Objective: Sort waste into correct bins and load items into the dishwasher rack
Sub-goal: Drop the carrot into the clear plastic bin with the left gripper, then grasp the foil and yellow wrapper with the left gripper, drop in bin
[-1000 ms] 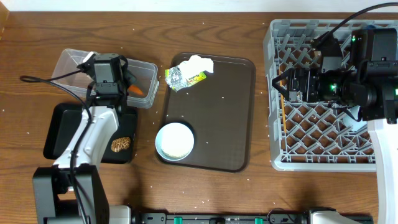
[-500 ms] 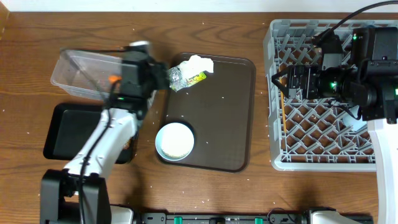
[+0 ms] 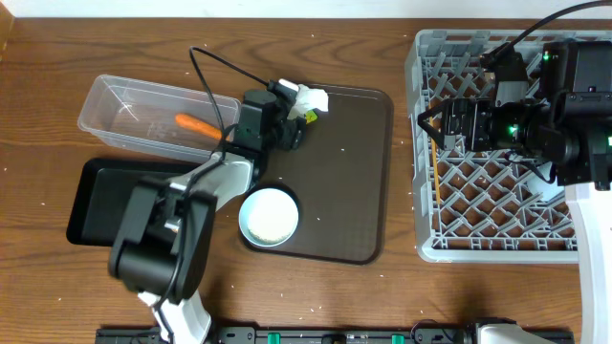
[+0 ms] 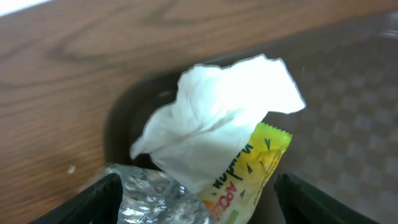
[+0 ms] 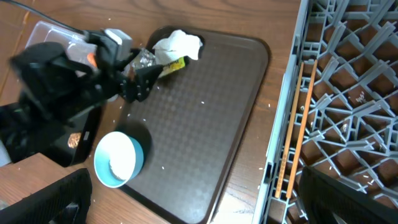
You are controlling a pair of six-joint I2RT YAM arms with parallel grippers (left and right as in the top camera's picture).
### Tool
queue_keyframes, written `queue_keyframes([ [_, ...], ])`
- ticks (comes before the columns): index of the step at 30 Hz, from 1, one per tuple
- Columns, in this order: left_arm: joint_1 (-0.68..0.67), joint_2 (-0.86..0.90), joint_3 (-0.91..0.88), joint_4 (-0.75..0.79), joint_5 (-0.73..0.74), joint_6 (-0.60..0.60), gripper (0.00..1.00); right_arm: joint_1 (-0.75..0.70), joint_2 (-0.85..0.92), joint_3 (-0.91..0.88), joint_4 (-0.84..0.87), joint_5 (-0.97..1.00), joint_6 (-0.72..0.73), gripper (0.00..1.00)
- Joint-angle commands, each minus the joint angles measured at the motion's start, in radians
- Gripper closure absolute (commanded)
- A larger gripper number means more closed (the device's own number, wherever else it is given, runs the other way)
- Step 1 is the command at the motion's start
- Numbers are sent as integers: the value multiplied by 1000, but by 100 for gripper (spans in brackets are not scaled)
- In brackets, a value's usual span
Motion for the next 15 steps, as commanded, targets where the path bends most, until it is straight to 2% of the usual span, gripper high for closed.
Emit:
queue_keyframes([
  [1,-2,44,19,32,14,29,21,8,1,-2,-1,-12,19,1],
  [6,-14,86,19,36,24,29,25,8,1,-2,-6,-12,19,1],
  [7,-20,93,19,36,24,29,28,8,1,-2,-5,-12,20,1],
  [9,-32,103,19,32,25,29,37,8,1,-2,-5,-12,27,1],
  [15,-74,103,19,-35,24,29,75,8,1,-2,-15,-12,36,2],
])
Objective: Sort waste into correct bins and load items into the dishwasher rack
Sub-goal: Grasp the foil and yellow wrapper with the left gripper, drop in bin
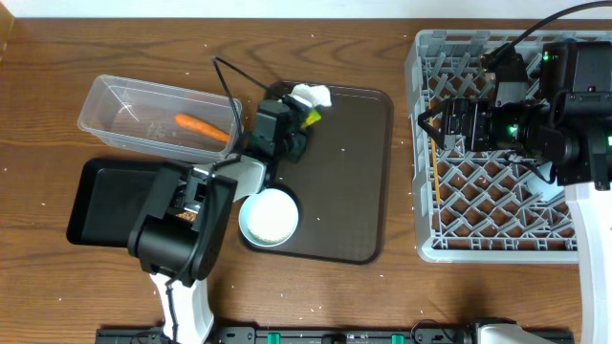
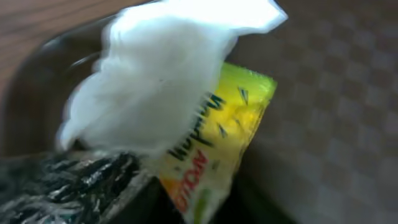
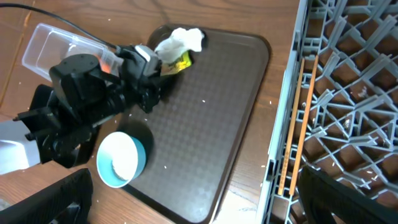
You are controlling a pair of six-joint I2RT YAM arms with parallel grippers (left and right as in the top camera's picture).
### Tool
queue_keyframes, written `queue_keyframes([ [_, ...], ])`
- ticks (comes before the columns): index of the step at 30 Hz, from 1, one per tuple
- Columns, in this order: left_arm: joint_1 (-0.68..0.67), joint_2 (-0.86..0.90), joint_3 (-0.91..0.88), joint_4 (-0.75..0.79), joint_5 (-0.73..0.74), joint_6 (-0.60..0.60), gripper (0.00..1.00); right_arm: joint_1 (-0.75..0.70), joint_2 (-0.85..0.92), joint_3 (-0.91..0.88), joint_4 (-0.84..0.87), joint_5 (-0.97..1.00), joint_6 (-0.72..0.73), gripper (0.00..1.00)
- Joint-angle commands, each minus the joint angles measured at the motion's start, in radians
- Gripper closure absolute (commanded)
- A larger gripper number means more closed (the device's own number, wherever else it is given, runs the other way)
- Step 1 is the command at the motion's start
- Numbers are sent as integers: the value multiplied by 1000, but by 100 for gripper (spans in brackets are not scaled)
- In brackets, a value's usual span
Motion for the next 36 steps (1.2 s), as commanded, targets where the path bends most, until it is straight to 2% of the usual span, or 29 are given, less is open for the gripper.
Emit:
queue_keyframes([
  [1,-23,9,13,-41,5,13,81,8,1,-2,-10,-12,17,2],
  [2,-28,5,13,-54,5,1,88,8,1,-2,-13,-12,17,3],
  [4,-33,-20,13,-76,5,-48,93,8,1,-2,-19,-12,16,2],
  [10,-35,-259,13,-222,5,-193,94,8,1,-2,-30,-12,16,3],
  [14,-20,-437,13,-351,-25,-194,94,8,1,-2,-29,-12,16,3],
  [18,36,-557,13,-441,-155,-188,94,8,1,-2,-30,-12,16,3],
  [22,146,-572,13,-502,-240,-187,94,8,1,-2,-30,-12,16,3],
  [25,232,-540,13,-551,-224,-242,94,8,1,-2,-31,-12,16,3],
  [28,282,-495,13,-564,-148,-282,94,8,1,-2,-30,-12,16,3],
  [29,288,-485,13,-563,-120,-285,91,8,1,-2,-30,-12,16,3],
  [30,289,-478,13,-557,-103,-284,65,8,1,-2,-30,-11,16,3],
  [31,289,-477,13,-545,-96,-286,49,8,1,-2,-30,-11,16,2],
  [32,287,-478,13,-527,-89,-291,45,7,1,-2,-30,-11,16,2],
  [36,284,-481,13,-425,-18,-292,41,7,1,-2,-30,-11,16,2],
])
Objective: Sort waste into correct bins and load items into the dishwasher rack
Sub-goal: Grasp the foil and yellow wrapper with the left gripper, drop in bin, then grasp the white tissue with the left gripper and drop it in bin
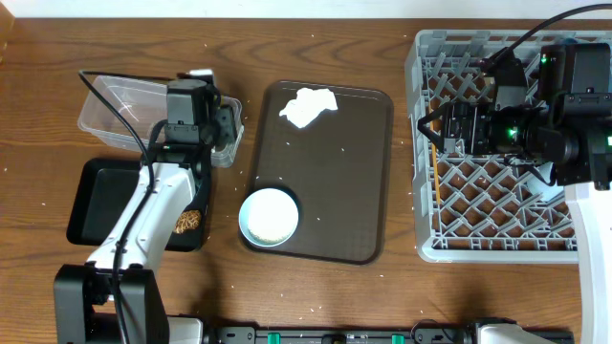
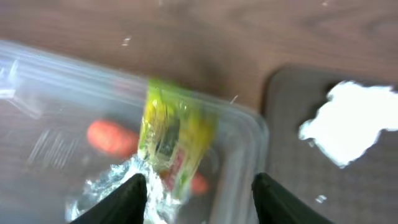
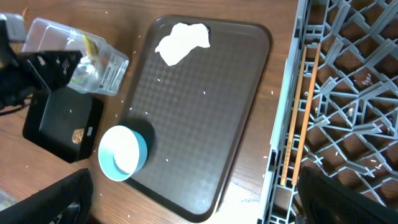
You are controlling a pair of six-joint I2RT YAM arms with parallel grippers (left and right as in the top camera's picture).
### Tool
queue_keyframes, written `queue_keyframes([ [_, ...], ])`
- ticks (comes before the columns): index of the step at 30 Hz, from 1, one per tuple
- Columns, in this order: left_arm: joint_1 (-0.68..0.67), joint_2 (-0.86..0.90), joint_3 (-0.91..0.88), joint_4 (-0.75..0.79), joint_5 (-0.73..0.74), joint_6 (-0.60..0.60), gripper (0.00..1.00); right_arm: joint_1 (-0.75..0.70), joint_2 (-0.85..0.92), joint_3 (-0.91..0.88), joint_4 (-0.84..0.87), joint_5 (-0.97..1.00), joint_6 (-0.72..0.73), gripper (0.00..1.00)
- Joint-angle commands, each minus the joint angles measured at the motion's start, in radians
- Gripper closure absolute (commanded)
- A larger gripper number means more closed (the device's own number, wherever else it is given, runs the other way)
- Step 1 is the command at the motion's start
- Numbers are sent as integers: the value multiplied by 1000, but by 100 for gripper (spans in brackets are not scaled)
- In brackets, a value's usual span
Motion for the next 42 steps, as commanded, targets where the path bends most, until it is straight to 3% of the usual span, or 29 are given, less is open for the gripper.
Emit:
queue_keyframes([
  [1,-3,-10,4,64,95,-19,41,8,1,0,0,-11,11,2],
  [5,-43,4,4,189,164,-4,41,7,1,0,0,-11,11,2],
  [9,-123,83,4,300,166,136,41,7,1,0,0,-11,11,2],
  [13,-200,224,4,447,164,223,33,7,1,0,0,-11,11,2],
  [20,-251,483,4,777,163,222,32,8,1,0,-2,-11,6,1],
  [26,-254,585,4,826,163,161,36,8,1,0,-15,-11,6,1],
  [29,-258,607,4,829,163,162,44,8,1,0,-19,-10,3,1],
  [38,-269,623,4,777,179,137,93,8,1,0,-23,-11,3,1],
  [42,-268,539,4,727,234,44,94,8,1,0,-24,-11,3,1],
])
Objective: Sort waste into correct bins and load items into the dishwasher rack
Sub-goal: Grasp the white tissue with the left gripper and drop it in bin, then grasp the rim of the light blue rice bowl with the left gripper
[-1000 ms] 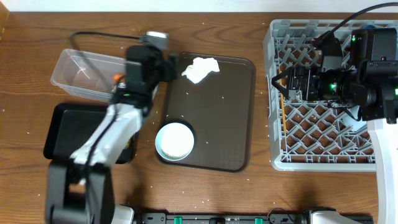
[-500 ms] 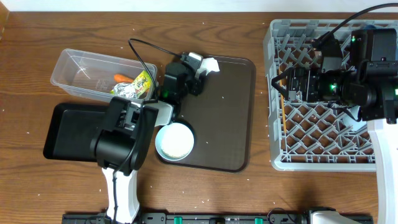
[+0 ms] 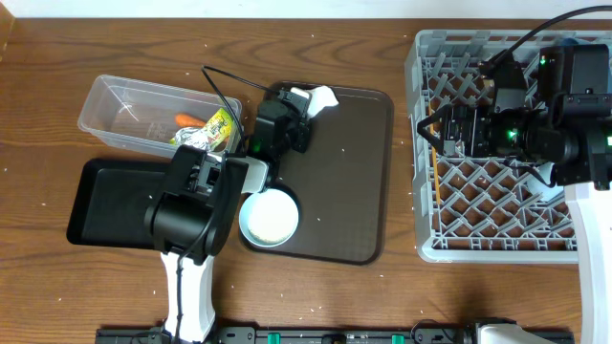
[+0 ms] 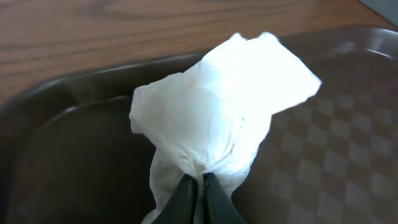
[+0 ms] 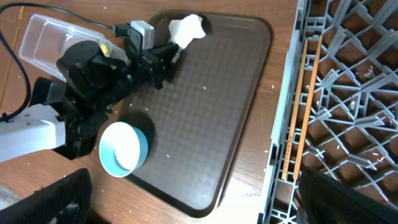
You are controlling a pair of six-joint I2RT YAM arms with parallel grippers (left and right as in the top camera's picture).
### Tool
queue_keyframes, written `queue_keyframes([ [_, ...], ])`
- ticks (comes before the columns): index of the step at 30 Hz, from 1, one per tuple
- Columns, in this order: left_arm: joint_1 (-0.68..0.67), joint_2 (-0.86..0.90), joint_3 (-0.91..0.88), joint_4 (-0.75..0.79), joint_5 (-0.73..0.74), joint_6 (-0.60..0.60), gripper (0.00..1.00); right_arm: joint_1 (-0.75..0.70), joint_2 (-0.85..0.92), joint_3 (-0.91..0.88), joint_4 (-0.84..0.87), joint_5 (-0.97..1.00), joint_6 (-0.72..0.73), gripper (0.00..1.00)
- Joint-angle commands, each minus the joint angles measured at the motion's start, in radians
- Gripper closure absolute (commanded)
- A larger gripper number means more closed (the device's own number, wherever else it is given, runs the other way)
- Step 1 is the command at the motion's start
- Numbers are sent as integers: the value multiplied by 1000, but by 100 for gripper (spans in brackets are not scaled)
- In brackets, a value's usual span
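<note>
My left gripper is at the far left corner of the brown tray, shut on a crumpled white napkin; the napkin sticks out ahead of the fingers. The clear bin holds a carrot and a yellow wrapper. A blue bowl sits on the tray's near left corner. My right gripper hovers open over the left edge of the grey dishwasher rack, holding nothing. Wooden chopsticks lie in the rack.
A black bin lies in front of the clear bin, partly covered by my left arm. The rack fills the right side of the table. Crumbs are scattered over the wooden tabletop.
My left gripper was over the clear bin with the yellow wrapper in it. The wrapper now lies in that bin, and the gripper is at the tray corner, shut on the napkin. The right arm is unmoved.
My left gripper stood open around the wrapper and foil under the napkin at the tray corner, then pressed in on them. Then it held them over the clear bin, with the napkin left on the tray. Now the wrapper is in the bin and the napkin is gripped.
</note>
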Motion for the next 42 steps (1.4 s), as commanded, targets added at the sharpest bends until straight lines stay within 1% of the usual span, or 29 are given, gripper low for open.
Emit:
queue_keyframes([
  [1,-8,-95,2,-76,53,-92,94,8,1,1,-6,-11,2,1],
  [5,-8,-283,2,-273,34,-94,94,8,1,1,-8,-11,2,2],
  [7,-7,-401,2,-396,-24,-93,94,8,1,1,-8,-11,2,2],
  [8,-6,-482,2,-485,-74,-93,94,8,1,1,-7,-11,2,3],
  [9,-4,-517,2,-525,-98,-93,94,8,1,1,-7,-11,2,2],
  [13,42,-700,2,-770,-229,-93,94,8,1,1,-13,-11,2,2],
  [17,138,-773,2,-973,-331,-94,94,7,1,1,-24,-11,2,2],
  [19,199,-761,1,-998,-334,-94,94,8,1,1,-26,-11,2,2],
  [22,272,-720,1,-975,-333,-94,94,8,1,1,-23,-11,2,2],
  [23,291,-706,1,-964,-328,-94,83,8,1,1,-23,-11,2,2],
  [24,302,-699,2,-960,-320,-94,70,8,1,1,-23,-12,3,1],
  [25,308,-698,2,-960,-311,-94,65,7,1,1,-23,-11,7,1],
  [27,309,-712,2,-965,-291,-94,49,8,1,1,-26,-11,9,1],
  [29,303,-754,6,-991,-247,-94,47,7,1,1,-30,-11,9,1],
  [32,290,-857,8,-1076,-128,-115,46,7,1,1,-30,-11,8,1],
  [33,283,-892,8,-1108,-87,-129,44,7,1,1,-29,-11,8,1],
  [34,274,-932,8,-1146,-36,-127,39,7,1,1,-29,-11,8,1],
  [38,233,-1052,7,-1297,70,-127,25,7,1,1,-28,-11,4,1],
  [39,222,-1075,7,-1343,87,-127,23,7,1,1,-26,-9,0,1],
  [42,185,-1105,5,-1469,151,-127,23,7,1,1,-21,8,-3,1],
])
